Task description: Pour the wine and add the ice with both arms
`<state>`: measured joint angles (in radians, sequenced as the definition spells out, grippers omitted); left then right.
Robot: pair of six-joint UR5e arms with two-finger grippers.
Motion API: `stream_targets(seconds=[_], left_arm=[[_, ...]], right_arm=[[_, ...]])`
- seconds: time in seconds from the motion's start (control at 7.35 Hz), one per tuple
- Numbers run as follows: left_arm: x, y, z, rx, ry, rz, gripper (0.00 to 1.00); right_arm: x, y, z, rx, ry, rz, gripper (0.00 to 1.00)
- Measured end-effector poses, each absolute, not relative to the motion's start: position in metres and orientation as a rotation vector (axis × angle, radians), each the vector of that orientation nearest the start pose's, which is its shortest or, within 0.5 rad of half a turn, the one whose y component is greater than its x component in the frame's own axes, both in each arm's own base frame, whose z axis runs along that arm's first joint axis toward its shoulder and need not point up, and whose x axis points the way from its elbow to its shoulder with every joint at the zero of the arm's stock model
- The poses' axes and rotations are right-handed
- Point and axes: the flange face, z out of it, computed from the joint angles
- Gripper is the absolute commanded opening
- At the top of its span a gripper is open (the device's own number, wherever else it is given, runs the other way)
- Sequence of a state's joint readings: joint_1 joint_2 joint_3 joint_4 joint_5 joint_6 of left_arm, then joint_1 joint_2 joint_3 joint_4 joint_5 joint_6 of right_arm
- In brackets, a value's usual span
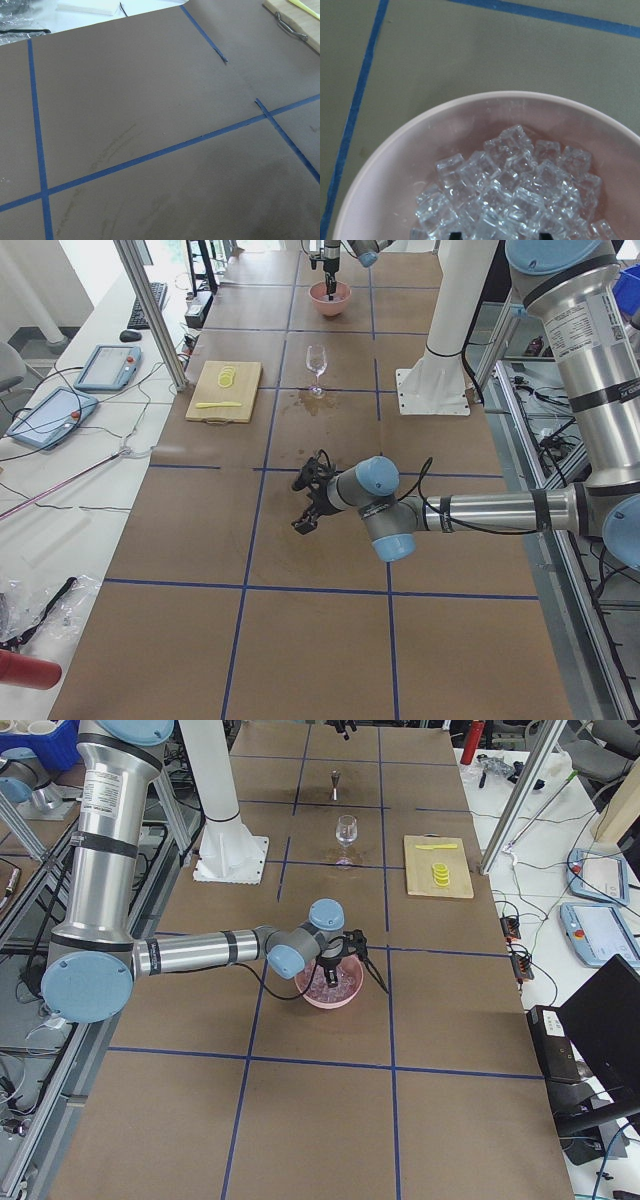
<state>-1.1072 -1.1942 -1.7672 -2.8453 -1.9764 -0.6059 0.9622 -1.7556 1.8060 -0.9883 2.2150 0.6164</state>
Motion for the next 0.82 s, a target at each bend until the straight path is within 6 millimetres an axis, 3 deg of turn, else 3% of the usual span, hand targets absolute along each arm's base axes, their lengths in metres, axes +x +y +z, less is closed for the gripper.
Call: stream_targets(seconds=[0.41, 0.82], left_arm=[[0.075, -0.361, 0.581, 0.747, 0.863, 0.096, 1.00], [0.075, -0.361, 0.581, 0.747, 0.865, 0.095, 1.00]], right_arm=[[-0.190, -0.404, 0.558, 0.158, -0.868, -0.205, 0.00], [-0.169, -0.409, 0.519, 0.228, -0.909, -0.188, 0.00]])
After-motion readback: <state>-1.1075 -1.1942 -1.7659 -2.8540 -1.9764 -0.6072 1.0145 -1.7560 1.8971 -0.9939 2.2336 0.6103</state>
